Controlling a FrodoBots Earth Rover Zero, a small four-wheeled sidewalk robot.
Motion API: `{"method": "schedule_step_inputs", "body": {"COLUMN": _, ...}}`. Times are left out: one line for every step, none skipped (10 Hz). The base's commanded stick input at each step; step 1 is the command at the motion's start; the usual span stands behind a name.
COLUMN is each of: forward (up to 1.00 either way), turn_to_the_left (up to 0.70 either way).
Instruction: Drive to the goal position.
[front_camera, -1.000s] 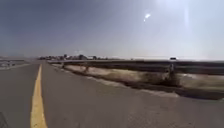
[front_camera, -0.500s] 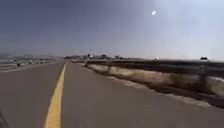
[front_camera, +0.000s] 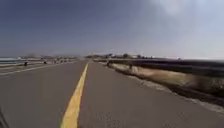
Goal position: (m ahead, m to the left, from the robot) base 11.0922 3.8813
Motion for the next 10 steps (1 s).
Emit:
{"method": "schedule_step_inputs", "body": {"forward": 0.0, "turn_to_the_left": 0.0}}
{"method": "schedule_step_inputs", "body": {"forward": 0.0, "turn_to_the_left": 0.0}}
{"method": "schedule_step_inputs", "body": {"forward": 0.0, "turn_to_the_left": 0.0}}
{"method": "schedule_step_inputs", "body": {"forward": 0.0, "turn_to_the_left": 0.0}}
{"method": "schedule_step_inputs", "body": {"forward": 0.0, "turn_to_the_left": 0.0}}
{"method": "schedule_step_inputs", "body": {"forward": 0.15, "turn_to_the_left": 0.0}}
{"method": "schedule_step_inputs", "body": {"forward": 0.4, "turn_to_the_left": 0.0}}
{"method": "schedule_step_inputs", "body": {"forward": 0.5, "turn_to_the_left": 0.0}}
{"method": "schedule_step_inputs", "body": {"forward": 0.5, "turn_to_the_left": 0.0}}
{"method": "schedule_step_inputs", "body": {"forward": 0.5, "turn_to_the_left": 0.0}}
